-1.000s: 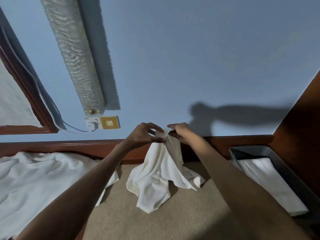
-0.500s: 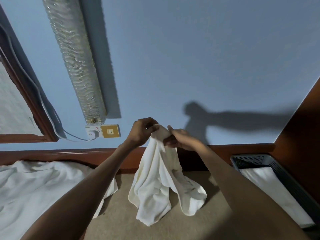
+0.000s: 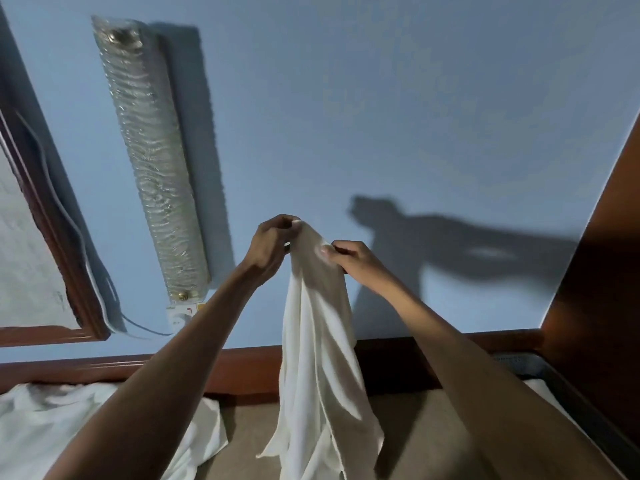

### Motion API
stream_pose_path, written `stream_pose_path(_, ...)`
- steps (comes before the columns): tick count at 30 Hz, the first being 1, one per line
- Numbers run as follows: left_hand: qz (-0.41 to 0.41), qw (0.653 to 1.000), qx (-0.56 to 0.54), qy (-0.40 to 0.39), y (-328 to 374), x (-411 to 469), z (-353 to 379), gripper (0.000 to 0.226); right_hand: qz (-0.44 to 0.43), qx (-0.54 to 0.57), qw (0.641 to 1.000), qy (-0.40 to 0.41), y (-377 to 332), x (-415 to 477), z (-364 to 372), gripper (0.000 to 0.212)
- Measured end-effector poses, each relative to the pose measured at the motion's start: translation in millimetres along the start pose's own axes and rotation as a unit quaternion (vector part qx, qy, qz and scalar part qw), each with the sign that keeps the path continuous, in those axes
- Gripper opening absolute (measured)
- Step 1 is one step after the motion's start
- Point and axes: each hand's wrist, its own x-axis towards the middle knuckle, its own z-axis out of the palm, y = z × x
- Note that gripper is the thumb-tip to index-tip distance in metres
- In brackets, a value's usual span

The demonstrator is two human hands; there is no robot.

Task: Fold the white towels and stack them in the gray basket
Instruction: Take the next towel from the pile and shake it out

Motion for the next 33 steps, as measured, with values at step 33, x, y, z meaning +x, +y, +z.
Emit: stream_pose_path(33,0.035,0.836,0.069,0.543,78.0,-82.9,-137.5,0.038,0.127,-0.400,0.908,0.016,26.5,-99.4,-136.0,0.057)
